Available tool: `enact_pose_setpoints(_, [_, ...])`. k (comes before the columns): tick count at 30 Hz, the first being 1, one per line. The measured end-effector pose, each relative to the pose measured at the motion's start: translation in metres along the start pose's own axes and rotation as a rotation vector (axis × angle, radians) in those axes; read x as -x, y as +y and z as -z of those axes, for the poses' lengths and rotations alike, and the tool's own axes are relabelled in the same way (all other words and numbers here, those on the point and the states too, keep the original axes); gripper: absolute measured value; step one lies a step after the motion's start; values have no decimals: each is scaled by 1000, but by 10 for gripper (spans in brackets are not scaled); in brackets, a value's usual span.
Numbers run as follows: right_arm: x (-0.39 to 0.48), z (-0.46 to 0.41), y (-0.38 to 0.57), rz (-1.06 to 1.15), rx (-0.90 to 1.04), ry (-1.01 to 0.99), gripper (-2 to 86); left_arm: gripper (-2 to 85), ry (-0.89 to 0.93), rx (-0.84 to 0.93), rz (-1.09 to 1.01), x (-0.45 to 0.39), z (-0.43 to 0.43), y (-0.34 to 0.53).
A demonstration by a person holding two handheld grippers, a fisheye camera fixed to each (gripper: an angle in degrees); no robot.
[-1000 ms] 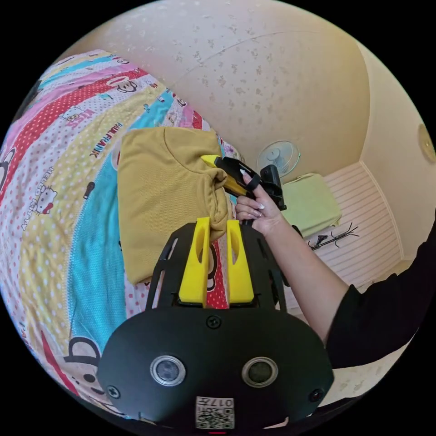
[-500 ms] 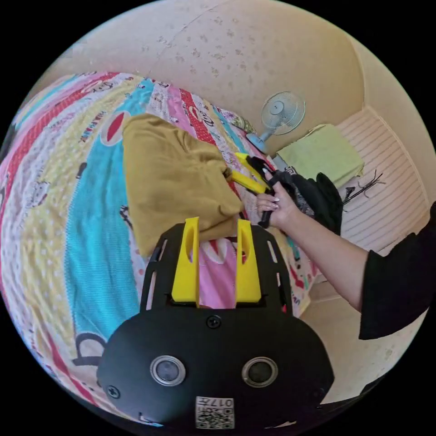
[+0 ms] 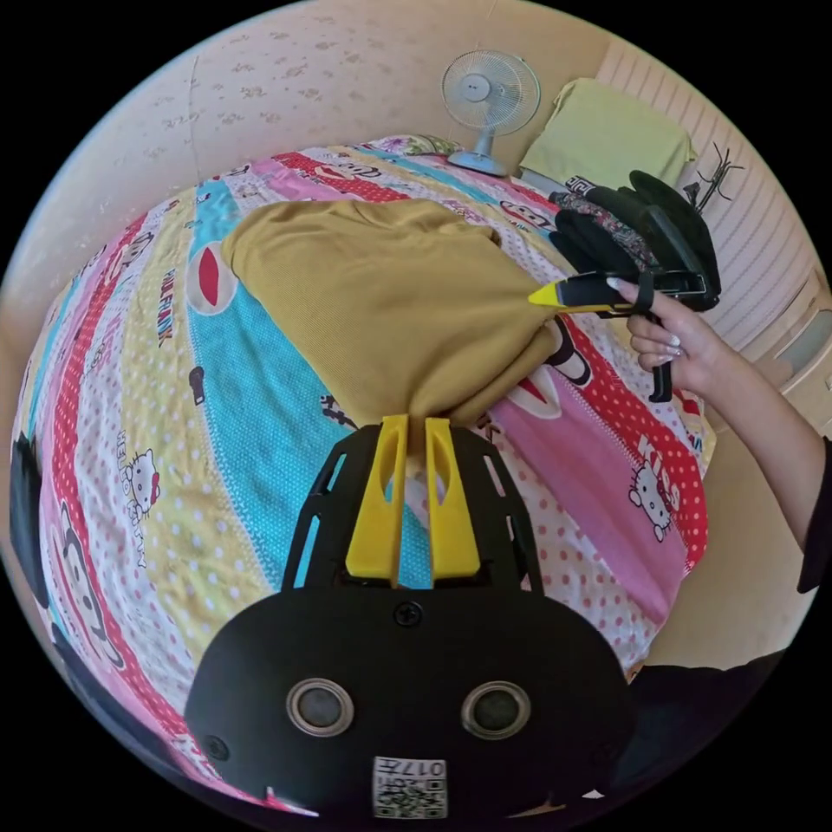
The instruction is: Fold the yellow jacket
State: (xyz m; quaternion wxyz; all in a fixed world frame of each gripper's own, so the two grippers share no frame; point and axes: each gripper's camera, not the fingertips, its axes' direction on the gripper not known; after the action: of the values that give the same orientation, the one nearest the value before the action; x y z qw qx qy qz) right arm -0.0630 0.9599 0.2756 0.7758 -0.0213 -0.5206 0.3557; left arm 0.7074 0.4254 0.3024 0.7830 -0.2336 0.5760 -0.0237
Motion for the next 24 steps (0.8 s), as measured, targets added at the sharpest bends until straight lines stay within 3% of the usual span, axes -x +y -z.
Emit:
enact_pose_setpoints(3, [32, 26, 2, -55, -10, 31, 39, 22, 10, -8, -39, -3, 28, -7])
enact_pose_setpoints(7, [8, 23, 41, -324, -39, -20, 39, 19, 37, 8, -48, -4, 29, 1])
enact_pose_setpoints(9, [0, 7, 54, -291, -65, -64, 43, 25, 40, 7, 5, 2, 14, 10])
enact_pose_setpoints(11, [-13, 25, 66, -351, -191, -270, 54, 39, 108, -19, 71, 11, 17, 11])
enact_pose_setpoints(13, [-5, 56, 73, -351, -315, -259, 67, 53, 207, -32, 147, 24, 24, 14])
enact_pose_setpoints(15, [12, 86, 73, -344, -371, -196, 74, 62, 294, -81, 215, 40, 42, 22])
enact_pose_setpoints(20, [85, 119, -1, -155, -280, -149, 56, 63, 265, -344, 257, 74, 103, 1])
enact_pose_setpoints(24, [97, 80, -67, 2, -163, -114, 34, 78, 343, -339, 260, 93, 59, -35])
